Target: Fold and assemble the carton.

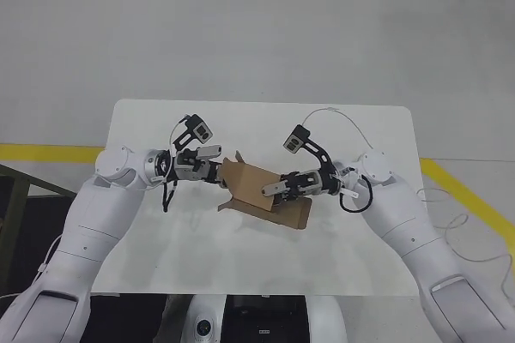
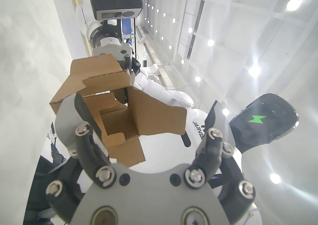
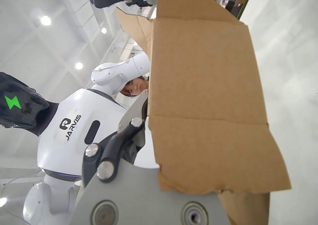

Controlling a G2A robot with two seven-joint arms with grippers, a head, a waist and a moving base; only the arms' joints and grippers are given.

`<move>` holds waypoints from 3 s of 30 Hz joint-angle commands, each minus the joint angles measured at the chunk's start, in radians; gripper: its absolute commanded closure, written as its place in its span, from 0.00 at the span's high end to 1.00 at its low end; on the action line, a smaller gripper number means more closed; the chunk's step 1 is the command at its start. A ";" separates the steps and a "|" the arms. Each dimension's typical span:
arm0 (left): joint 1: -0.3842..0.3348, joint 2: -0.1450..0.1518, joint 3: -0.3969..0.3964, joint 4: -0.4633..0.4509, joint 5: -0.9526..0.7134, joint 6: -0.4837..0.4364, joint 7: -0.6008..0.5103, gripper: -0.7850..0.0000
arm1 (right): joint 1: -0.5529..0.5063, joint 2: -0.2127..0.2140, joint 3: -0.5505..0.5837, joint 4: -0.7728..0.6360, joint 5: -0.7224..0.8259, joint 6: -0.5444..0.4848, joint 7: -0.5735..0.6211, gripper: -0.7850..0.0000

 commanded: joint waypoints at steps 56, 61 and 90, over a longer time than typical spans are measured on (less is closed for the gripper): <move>0.017 -0.004 0.005 -0.060 0.060 -0.002 0.011 1.00 | -0.053 -0.005 0.043 -0.036 0.014 -0.012 -0.012 0.00; 0.018 -0.004 0.002 -0.059 0.062 -0.005 0.022 1.00 | -0.060 -0.001 0.061 -0.040 0.011 -0.015 -0.015 0.00; 0.118 0.017 -0.099 -0.190 0.392 -0.424 0.202 1.00 | -0.087 0.018 0.172 0.050 0.081 -0.009 -0.009 0.00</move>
